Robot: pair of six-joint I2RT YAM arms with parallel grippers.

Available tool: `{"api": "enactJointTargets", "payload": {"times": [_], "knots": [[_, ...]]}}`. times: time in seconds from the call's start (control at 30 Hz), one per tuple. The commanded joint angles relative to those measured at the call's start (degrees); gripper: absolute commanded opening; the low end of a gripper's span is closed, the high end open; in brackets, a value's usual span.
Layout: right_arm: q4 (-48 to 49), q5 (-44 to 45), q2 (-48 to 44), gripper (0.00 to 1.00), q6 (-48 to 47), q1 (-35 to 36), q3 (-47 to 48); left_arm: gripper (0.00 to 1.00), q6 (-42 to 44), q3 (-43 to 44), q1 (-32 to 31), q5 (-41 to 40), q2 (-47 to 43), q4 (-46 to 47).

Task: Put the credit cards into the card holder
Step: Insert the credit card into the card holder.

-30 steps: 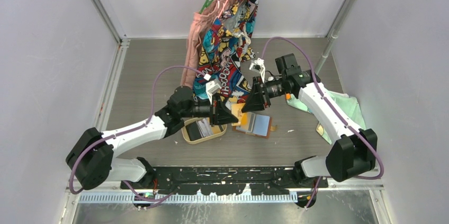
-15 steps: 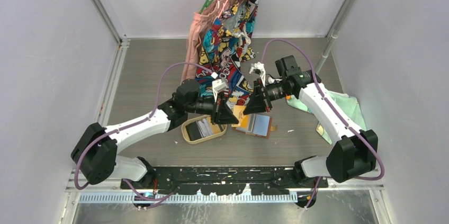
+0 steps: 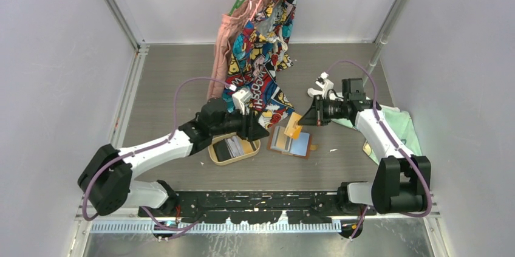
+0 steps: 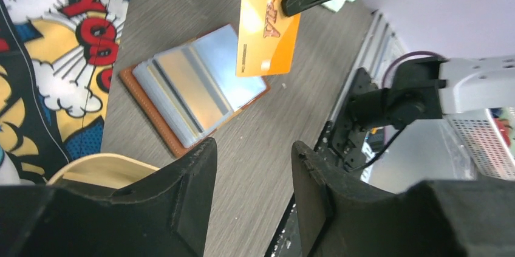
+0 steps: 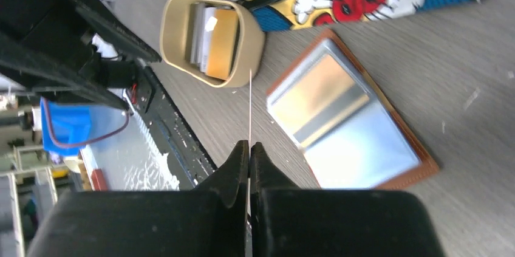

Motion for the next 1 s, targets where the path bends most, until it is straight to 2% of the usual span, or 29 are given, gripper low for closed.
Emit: {"api": "enactJointTargets", "payload": {"times": [0.0,0.17,0.33,0.77,0.97], "knots": [[8.0,7.1,-0.1,0.01,12.0,-1.3,-4.4,0.49,-1.3,0.0,-4.5,-9.0,4.4,4.6],[15.0,8.6,0.5,0.01,18.5,-4.7,-9.4,0.49,1.9,4.3,-7.4,-15.3,10.9,2.0],[14.5,5.5,4.7,0.01,16.9,-6.5,-10.4,0.52,4.6,10.2,-10.4,-23.3,16.4,-4.8],[11.5,9.3,7.9,0.01,15.3,-6.8,-9.7,0.59,5.2,20.9,-11.6,-25.9,28.8,-13.9],[11.7,9.5,7.4,0.01,17.3,-7.3,-10.5,0.57,5.8,23.5,-11.9,-30.9,31.0,-19.7]]}}
